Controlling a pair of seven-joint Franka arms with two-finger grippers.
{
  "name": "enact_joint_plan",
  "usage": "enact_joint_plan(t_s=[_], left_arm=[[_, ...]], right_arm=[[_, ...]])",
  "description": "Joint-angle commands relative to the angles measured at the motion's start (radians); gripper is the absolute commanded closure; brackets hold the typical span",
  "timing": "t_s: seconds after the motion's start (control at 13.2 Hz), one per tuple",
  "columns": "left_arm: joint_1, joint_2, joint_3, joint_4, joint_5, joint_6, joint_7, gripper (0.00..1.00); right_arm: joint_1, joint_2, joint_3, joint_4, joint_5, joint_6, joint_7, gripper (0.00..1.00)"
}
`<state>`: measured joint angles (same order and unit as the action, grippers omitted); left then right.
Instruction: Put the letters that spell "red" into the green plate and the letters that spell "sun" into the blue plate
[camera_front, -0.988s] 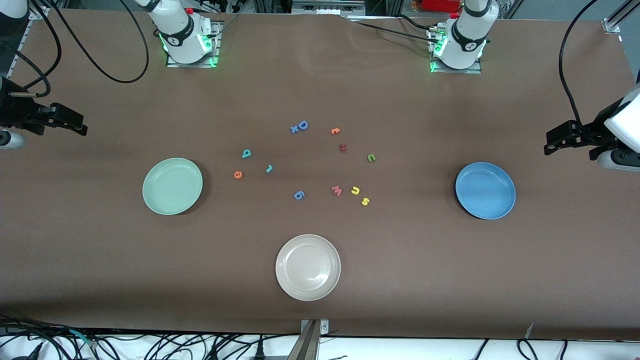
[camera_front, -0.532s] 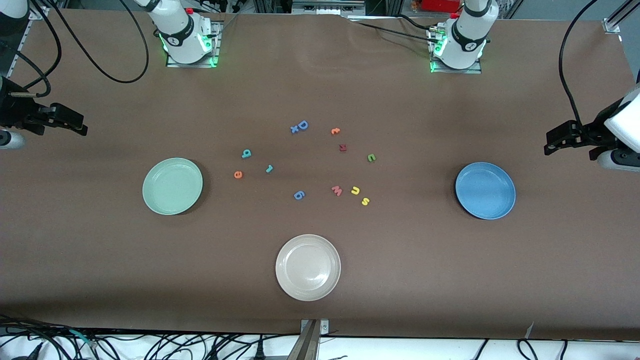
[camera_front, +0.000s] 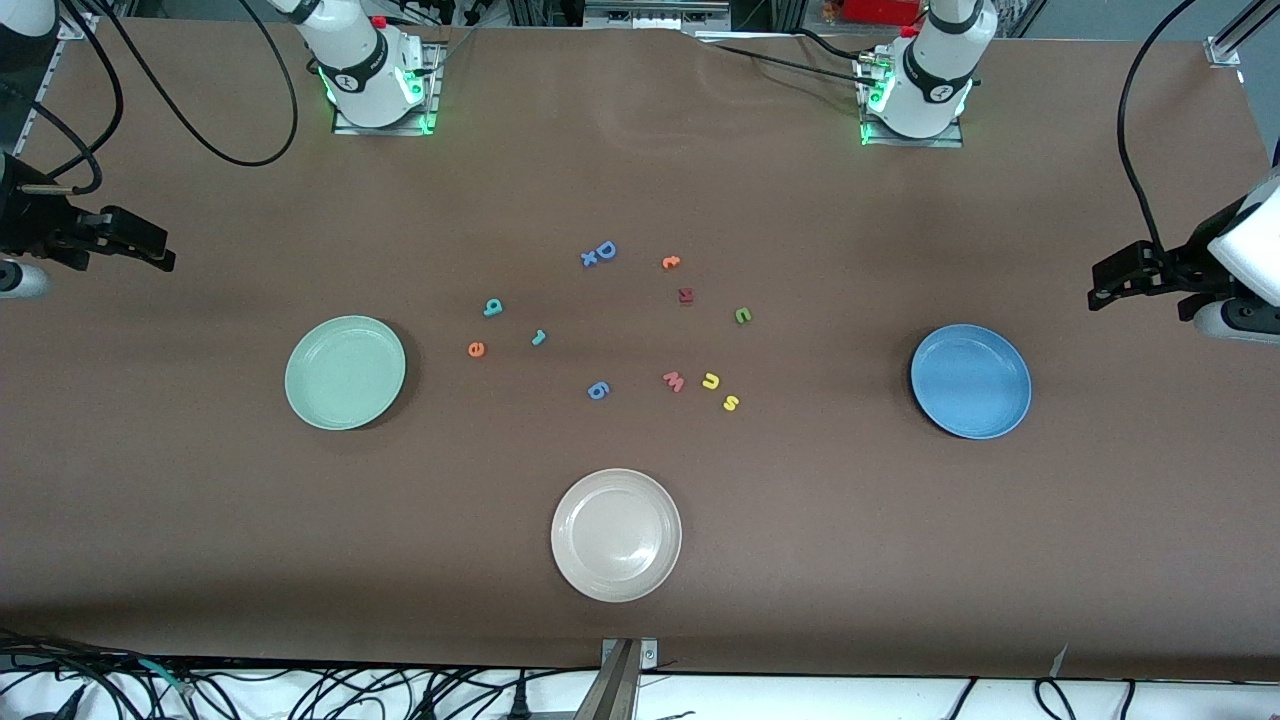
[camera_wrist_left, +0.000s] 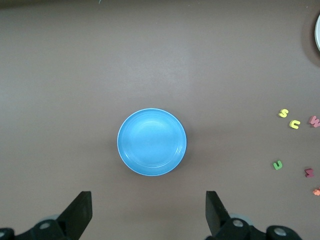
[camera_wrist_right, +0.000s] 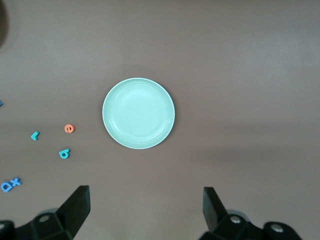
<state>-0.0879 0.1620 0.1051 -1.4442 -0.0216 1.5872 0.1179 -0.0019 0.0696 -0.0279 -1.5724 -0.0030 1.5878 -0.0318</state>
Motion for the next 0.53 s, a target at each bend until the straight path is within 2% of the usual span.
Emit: enact_joint_plan(t_s=[0.0,0.46], left_arm=[[-0.003,0.016,0.002,0.031,-0.017,-0.006,-0.001,0.00],[-0.003,0.017,0.002,0.031,-0.015,-0.006,-0.001,0.00]], right_arm=[[-0.015,-0.002,0.013,0.011,0.017,-0.012,0.004,0.00],[-0.015,-0.001,0.013,0.011,0.015,-0.005,0.000,0.00]])
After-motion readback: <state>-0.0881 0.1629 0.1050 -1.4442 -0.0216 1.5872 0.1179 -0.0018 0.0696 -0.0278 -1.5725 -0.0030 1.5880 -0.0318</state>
